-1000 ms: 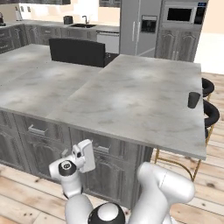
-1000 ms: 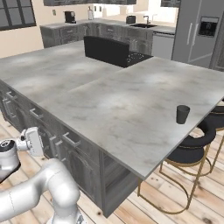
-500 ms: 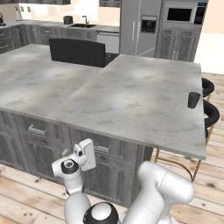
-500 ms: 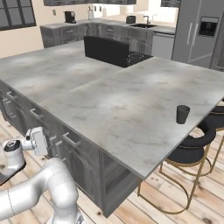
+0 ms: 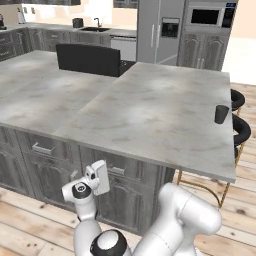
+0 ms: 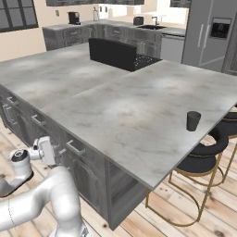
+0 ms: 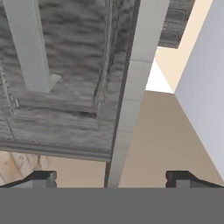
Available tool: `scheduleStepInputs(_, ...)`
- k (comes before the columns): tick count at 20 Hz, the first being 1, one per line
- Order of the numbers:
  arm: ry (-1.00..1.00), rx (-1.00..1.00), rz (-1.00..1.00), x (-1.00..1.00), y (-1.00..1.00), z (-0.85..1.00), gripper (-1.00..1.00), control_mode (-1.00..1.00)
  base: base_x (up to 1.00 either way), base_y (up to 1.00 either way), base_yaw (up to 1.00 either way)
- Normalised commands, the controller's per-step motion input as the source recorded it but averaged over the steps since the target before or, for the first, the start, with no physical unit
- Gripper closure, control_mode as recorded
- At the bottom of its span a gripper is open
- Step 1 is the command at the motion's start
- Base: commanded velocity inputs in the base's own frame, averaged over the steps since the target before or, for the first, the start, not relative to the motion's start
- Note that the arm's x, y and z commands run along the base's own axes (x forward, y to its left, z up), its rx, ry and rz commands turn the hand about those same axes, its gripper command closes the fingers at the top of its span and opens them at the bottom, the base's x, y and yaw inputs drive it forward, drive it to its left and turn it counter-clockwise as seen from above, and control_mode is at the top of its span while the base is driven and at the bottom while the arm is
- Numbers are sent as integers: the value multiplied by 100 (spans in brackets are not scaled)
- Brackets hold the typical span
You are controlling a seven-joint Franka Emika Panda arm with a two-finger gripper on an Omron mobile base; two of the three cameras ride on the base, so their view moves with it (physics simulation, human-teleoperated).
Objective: Take a straw from the drawer in front and place it inside the glass cup on the dining counter.
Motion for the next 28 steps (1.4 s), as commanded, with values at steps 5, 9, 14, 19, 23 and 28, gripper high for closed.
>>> scheduleStepInputs(5,0,0,0,33,0,-33,-100,-100,0,0,0)
scheduleStepInputs(9,0,0,0,31,0,-28,-100,-100,0,0,0)
scheduleStepInputs(14,0,0,0,31,0,-21,-100,-100,0,0,0)
scheduleStepInputs(19,0,0,0,35,0,-22,-100,-100,0,0,0)
scheduleStepInputs(23,0,0,0,31,0,-27,-100,-100,0,0,0)
scheduleStepInputs(28,0,0,1,23,0,-44,-100,-100,0,0,0)
